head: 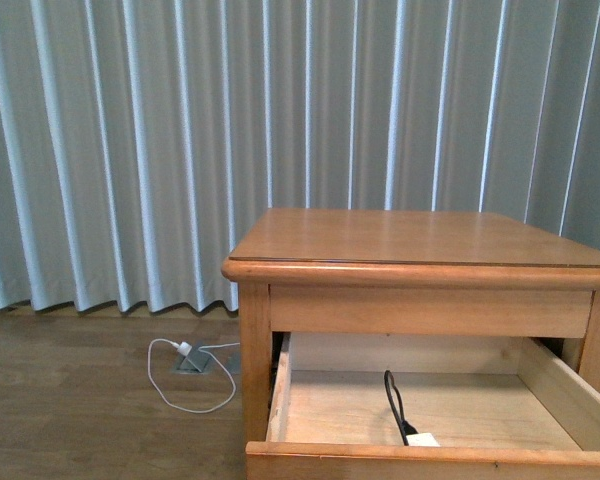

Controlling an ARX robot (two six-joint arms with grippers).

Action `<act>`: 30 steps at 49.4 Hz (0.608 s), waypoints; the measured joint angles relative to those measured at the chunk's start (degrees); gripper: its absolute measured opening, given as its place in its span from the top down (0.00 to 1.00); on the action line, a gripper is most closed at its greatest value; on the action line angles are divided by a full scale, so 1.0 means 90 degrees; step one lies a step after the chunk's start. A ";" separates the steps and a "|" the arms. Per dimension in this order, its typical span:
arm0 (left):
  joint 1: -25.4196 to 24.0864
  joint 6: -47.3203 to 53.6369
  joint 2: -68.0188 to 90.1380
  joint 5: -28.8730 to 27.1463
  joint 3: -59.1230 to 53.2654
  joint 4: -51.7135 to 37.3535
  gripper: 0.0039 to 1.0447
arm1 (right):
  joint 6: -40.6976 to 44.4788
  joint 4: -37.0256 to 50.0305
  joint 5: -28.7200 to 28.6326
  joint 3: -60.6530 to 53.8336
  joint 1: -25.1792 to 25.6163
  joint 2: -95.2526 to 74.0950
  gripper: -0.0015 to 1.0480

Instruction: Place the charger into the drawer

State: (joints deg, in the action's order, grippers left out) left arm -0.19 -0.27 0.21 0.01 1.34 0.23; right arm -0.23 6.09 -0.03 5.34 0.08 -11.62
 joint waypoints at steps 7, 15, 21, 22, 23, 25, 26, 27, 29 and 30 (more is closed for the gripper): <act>0.0000 0.0000 0.0000 0.0000 0.0000 0.0000 0.75 | -0.0078 -0.0678 -0.0697 0.0192 0.0121 -0.0151 0.08; 0.0000 0.0000 0.0000 0.0000 0.0000 0.0000 0.45 | -0.0219 -0.1705 -0.0928 0.0585 -0.0104 -0.1154 0.08; 0.0000 0.0000 0.0000 0.0000 0.0000 0.0000 0.25 | -0.0321 -0.1328 -0.0840 0.0952 -0.0527 -0.2375 0.08; 0.0000 0.0000 0.0000 0.0000 0.0000 0.0000 0.23 | -0.0333 -0.1258 -0.0840 0.0986 -0.0566 -0.2494 0.08; 0.0000 0.0000 0.0000 0.0000 0.0000 0.0000 0.20 | -0.0355 -0.1107 -0.0840 0.1047 -0.0636 -0.2744 0.08; 0.0000 0.0000 0.0000 0.0000 0.0000 0.0000 0.13 | -0.0415 -0.0765 -0.0799 0.1185 -0.0750 -0.3286 0.08; 0.0000 0.0000 0.0000 0.0000 0.0000 0.0000 0.10 | -0.0452 -0.0588 -0.0784 0.1253 -0.0797 -0.3568 0.08; 0.0000 0.0000 0.0000 0.0002 0.0000 0.0000 0.06 | -0.0483 -0.0420 -0.0784 0.1326 -0.0833 -0.3857 0.08; 0.0000 0.0005 0.0000 0.0002 0.0000 0.0000 0.04 | -0.0517 -0.0136 -0.0787 0.1484 -0.0877 -0.4437 0.08; 0.0000 0.0005 0.0000 0.0002 0.0000 0.0000 0.05 | -0.0529 -0.0005 -0.0787 0.1571 -0.0884 -0.4731 0.08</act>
State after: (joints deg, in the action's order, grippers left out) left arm -0.19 -0.23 0.21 0.03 1.34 0.23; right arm -4.99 6.04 -7.11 19.49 -7.88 -54.19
